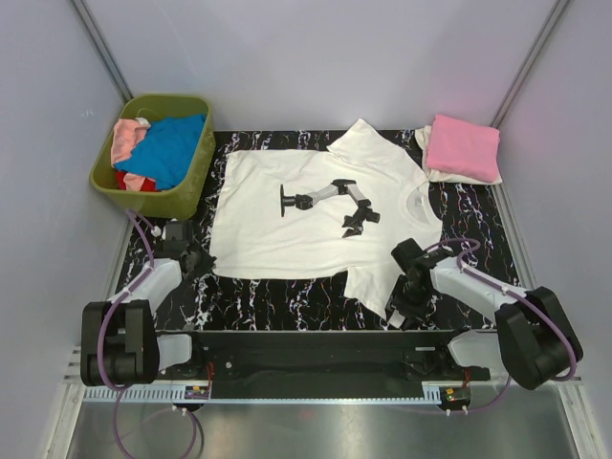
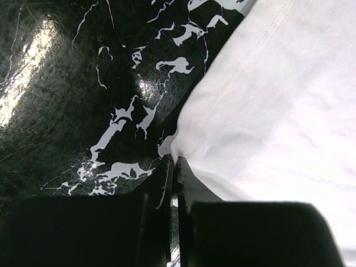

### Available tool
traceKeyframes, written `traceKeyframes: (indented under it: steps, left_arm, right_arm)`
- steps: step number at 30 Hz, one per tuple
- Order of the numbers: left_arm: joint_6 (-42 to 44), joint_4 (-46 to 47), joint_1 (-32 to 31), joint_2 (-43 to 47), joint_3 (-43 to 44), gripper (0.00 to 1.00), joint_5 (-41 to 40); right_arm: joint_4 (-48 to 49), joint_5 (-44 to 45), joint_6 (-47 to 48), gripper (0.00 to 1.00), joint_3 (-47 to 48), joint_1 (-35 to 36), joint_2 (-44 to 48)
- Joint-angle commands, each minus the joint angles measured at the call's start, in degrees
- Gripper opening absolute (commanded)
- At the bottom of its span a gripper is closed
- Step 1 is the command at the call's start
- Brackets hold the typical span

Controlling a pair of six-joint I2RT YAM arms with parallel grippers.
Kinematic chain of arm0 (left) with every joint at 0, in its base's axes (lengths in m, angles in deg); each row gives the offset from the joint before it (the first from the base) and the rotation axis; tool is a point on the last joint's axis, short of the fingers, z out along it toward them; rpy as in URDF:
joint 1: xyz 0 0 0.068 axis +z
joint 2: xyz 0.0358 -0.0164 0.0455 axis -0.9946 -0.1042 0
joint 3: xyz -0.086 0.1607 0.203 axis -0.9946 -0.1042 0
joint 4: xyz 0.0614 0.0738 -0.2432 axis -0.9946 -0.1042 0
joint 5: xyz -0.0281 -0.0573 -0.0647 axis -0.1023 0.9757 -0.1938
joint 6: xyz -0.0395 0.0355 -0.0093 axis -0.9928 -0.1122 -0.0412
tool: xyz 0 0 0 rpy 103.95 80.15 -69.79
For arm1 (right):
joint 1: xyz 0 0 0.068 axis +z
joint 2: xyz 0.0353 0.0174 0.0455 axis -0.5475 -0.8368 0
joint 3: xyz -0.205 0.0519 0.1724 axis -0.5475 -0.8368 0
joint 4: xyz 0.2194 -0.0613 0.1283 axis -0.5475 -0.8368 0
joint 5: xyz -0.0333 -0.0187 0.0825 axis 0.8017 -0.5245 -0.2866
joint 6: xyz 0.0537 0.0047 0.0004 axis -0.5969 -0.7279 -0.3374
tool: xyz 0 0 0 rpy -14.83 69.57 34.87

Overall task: Fold and stack the t-shirts
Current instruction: Flatten the tshirt out

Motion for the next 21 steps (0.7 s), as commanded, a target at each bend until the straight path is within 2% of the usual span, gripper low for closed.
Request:
traceKeyframes:
  steps: [1,3,4,7,8,12,16,21]
  left_arm:
    - [0.48,2.71,0.02,1.64,-0.4,0.0,-1.33]
    - [0.48,2.54,0.02,1.81,-0.4,0.0,-1.42]
    - [0.48,2.62,0.02,1.9,-0.4,0.0,-1.42]
    - [0.48,2.45,0.02,2.08,-0.49,0.0,-1.42]
    - [0.65,2.28,0.02,2.08,-0.4,0.0,-1.33]
    - [1.7,1.83,0.02,3.04,-0.84,0.0,-0.37]
    - [2.59,-2.72,0.02,7.95,-1.63,0.0,-0.01]
    - [0.31,-9.41,-1.11,15.78,-1.72,0.0,-0.37]
  right_arm:
    - [1.35,1.75,-1.02,0.53,3.34,1.73,-2.91]
    - [1.62,2.37,-1.2,0.46,3.78,2.08,-3.44]
    - [1.7,2.46,-1.11,0.34,4.05,2.26,-3.96]
    - [1.88,2.46,-0.85,0.13,3.96,2.35,-3.44]
    - [2.14,2.46,-0.85,0.01,3.79,2.35,-3.09]
    - [0.05,3.68,-0.23,0.0,4.31,2.35,-1.07]
    - [-7.33,8.26,-1.98,0.0,9.04,2.35,9.7]
    - [-16.64,10.72,-4.53,0.0,15.12,2.35,16.59]
